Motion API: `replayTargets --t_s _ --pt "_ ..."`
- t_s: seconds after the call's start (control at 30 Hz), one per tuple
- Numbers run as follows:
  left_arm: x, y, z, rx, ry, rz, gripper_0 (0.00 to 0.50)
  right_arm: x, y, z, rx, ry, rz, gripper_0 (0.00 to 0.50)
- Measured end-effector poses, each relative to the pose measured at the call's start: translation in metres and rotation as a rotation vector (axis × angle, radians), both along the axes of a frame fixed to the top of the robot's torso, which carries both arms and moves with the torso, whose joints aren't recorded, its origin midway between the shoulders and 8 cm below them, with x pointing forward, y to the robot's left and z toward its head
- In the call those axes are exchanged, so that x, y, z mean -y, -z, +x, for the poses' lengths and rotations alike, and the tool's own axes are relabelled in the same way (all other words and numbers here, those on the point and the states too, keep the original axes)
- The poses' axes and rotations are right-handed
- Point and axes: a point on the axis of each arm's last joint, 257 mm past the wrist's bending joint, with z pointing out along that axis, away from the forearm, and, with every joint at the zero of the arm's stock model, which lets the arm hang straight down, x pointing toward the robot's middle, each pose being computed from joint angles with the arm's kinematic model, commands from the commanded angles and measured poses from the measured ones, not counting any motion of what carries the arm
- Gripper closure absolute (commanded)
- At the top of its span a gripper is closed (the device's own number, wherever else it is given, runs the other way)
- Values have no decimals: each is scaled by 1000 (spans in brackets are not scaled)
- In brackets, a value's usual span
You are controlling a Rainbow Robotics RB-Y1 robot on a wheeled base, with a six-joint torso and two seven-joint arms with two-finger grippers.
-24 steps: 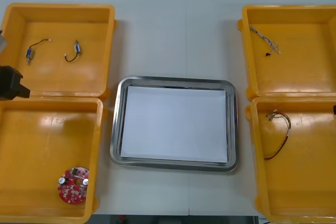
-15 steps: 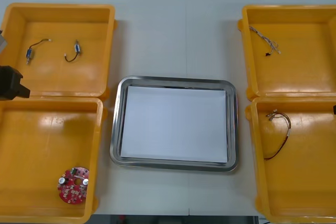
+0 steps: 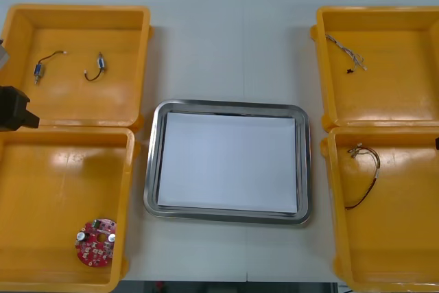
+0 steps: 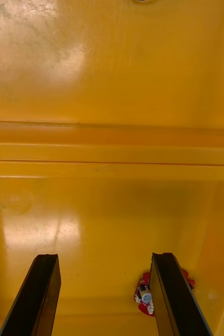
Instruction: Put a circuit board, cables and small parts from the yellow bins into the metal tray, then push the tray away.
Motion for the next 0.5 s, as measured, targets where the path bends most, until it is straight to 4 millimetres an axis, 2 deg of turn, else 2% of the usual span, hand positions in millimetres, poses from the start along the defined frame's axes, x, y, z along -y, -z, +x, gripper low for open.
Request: replayTargets --t_s 0.5 --pt "0 0 0 0 0 0 0 0 0 0 0 0 0 0"
